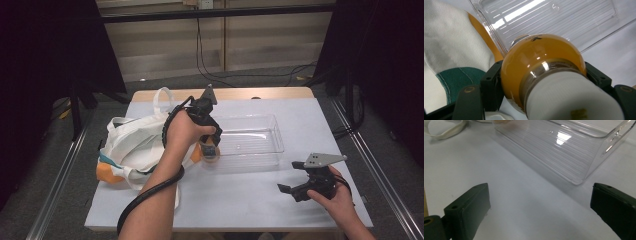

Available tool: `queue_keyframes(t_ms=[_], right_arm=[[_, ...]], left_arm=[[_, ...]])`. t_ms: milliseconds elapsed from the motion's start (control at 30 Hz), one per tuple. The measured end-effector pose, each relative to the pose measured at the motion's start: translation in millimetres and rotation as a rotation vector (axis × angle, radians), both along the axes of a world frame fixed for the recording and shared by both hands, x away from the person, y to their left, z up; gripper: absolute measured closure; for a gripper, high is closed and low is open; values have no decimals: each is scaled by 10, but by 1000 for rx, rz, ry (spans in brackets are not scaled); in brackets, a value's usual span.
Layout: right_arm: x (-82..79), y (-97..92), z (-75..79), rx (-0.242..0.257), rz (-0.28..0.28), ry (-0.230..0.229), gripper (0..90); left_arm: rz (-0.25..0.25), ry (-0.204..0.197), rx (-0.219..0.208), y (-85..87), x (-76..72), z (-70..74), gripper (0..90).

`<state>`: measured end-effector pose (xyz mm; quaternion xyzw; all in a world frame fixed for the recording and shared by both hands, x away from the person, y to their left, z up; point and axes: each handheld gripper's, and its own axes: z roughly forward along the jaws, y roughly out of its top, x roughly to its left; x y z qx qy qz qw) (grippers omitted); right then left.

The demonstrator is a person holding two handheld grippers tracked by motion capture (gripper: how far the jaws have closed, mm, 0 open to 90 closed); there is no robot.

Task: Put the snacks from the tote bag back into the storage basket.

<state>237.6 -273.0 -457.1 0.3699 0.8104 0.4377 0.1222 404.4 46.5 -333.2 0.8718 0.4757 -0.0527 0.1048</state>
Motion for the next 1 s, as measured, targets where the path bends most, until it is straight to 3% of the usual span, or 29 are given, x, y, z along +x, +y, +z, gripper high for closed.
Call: queue_keyframes(t_ms=[1000], right_arm=[[2,-1,-3,-2,0,-1,23]], left_arm=[[10,10,19,-18,-1,-110,303]])
